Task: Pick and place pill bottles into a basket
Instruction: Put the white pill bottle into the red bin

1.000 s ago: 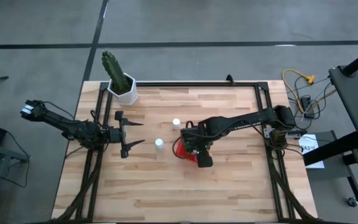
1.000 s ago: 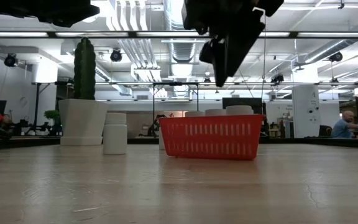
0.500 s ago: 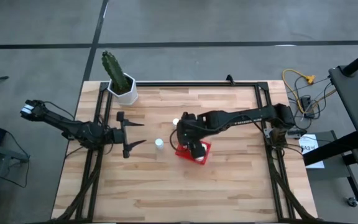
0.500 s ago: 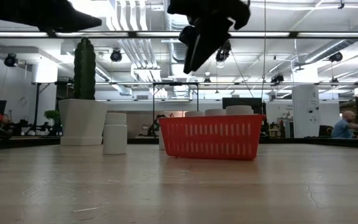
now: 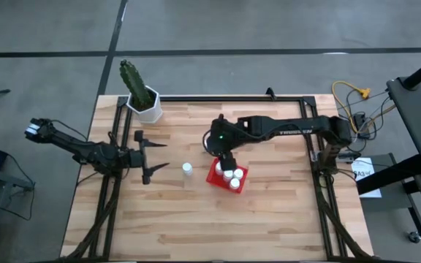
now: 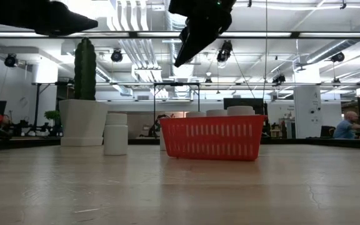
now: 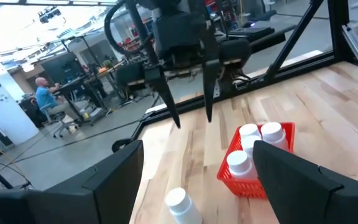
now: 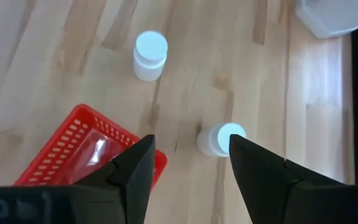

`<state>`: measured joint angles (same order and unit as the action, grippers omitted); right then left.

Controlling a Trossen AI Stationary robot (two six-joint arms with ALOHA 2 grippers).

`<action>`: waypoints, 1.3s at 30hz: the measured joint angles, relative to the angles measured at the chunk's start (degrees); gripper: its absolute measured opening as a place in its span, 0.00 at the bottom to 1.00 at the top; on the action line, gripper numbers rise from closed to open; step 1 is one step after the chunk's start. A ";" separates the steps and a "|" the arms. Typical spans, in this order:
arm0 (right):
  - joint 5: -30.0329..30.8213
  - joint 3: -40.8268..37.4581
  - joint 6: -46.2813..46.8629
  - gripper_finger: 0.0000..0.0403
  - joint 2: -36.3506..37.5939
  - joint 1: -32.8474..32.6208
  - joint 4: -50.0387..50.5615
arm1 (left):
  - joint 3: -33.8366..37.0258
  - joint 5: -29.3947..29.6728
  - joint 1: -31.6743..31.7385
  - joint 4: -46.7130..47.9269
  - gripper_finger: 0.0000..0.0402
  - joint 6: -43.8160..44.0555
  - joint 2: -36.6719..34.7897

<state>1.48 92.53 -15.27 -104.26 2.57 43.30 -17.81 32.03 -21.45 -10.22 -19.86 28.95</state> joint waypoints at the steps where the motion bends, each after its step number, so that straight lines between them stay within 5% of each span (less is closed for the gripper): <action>1: -0.03 -0.74 -0.17 0.48 0.65 0.10 -0.73 | 0.35 0.01 0.00 -0.01 0.71 -0.01 -0.48; 9: -0.02 -11.22 0.03 0.48 9.42 0.90 -10.07 | 3.49 1.23 0.00 0.32 0.71 0.02 -3.56; 23: 0.00 -48.47 4.66 0.48 34.19 1.19 -46.24 | 4.20 2.72 1.06 -0.83 0.71 -0.01 -3.50; 39: 0.03 -72.42 2.37 0.47 45.11 1.09 -75.21 | 4.20 2.62 4.86 -4.19 0.71 -0.15 -1.56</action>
<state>1.51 20.11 -12.91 -59.14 3.66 -31.91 -13.61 34.65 -16.59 -14.41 -20.01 27.39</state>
